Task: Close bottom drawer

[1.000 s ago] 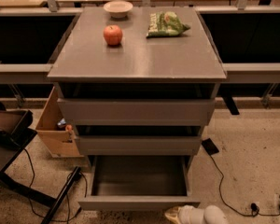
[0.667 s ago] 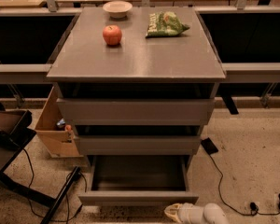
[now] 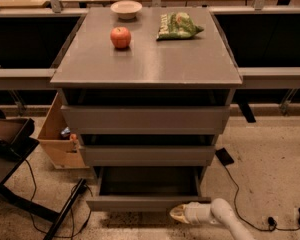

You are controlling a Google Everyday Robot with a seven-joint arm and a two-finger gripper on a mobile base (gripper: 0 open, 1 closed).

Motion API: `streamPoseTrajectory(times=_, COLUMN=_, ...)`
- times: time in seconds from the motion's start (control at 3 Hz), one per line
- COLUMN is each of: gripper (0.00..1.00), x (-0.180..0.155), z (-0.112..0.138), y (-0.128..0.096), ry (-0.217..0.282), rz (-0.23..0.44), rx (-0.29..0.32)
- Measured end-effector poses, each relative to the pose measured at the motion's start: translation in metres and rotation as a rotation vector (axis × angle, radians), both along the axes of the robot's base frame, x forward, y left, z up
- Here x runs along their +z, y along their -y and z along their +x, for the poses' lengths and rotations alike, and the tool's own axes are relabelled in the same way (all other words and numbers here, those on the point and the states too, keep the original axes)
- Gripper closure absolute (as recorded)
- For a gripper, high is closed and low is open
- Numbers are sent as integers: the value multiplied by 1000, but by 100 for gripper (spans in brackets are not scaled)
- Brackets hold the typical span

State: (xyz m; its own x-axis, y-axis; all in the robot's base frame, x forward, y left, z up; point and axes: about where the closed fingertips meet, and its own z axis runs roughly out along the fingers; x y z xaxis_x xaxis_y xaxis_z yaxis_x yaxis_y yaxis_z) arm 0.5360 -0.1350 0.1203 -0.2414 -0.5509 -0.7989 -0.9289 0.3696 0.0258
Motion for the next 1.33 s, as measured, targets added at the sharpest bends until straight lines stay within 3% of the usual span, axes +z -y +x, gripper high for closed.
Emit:
streamPoseTrajectory(times=0.33, gripper=100, x=2, z=5, y=-2, ry=7, rz=-3, rx=12)
streamPoseTrajectory(times=1.0, gripper=100, x=20, z=58, y=5, ry=71, rz=-37, rx=32)
streamPoseTrajectory(times=1.33, gripper=83, x=20, z=58, y=5, ry=71, rz=-37, rx=33)
